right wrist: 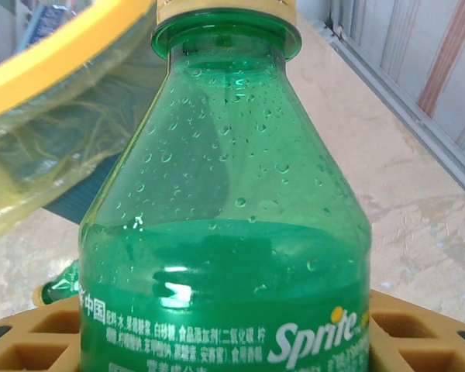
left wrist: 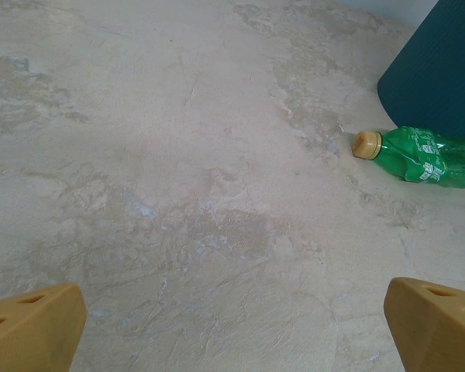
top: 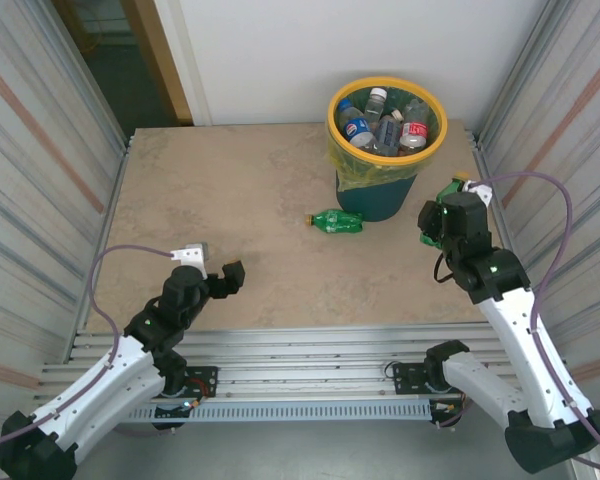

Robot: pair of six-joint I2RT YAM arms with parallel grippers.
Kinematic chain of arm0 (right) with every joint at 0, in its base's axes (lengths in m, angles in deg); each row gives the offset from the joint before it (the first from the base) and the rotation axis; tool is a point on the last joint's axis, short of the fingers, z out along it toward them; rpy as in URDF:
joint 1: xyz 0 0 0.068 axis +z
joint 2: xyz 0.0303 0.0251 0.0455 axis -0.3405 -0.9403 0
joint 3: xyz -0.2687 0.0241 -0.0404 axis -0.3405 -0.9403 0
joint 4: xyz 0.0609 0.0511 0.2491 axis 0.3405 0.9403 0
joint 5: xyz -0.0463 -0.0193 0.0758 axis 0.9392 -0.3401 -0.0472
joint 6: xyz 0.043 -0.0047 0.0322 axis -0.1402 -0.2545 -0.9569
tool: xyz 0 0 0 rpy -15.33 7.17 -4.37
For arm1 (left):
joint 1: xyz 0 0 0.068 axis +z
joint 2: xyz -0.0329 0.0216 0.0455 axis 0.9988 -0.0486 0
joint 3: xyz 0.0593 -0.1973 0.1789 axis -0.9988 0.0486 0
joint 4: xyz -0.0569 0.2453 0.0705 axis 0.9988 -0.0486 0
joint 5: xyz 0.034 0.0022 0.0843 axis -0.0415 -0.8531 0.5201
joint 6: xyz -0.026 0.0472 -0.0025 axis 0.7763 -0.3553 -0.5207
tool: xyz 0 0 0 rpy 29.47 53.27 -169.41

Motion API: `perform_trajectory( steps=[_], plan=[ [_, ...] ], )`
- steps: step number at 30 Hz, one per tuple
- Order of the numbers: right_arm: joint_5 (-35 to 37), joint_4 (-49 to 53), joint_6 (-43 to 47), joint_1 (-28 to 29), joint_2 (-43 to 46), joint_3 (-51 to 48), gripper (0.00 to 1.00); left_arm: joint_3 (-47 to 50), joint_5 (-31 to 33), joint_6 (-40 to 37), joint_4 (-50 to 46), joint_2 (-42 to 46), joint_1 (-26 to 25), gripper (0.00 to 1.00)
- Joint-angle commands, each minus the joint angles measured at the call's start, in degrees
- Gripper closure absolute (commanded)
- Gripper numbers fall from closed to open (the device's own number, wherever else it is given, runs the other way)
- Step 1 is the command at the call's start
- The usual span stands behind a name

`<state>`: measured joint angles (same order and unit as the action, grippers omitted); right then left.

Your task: Put the plastic bottles in the bin

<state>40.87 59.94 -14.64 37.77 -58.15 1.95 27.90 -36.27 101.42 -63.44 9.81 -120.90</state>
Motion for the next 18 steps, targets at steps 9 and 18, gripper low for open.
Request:
perform_trajectory(
  steps=[9,18],
  plan=[
    [-3.41,-3.20,7.98,-0.49,-5.38,11.06,0.62,0.77,1.33,1.36,1.05,-0.03,0.51,0.01],
    [-10.22,-4.32,14.29,-0.82,-16.37,22.89,0.62,0.77,1.23,1.58,0.92,0.14,0.53,0.01]
  ],
)
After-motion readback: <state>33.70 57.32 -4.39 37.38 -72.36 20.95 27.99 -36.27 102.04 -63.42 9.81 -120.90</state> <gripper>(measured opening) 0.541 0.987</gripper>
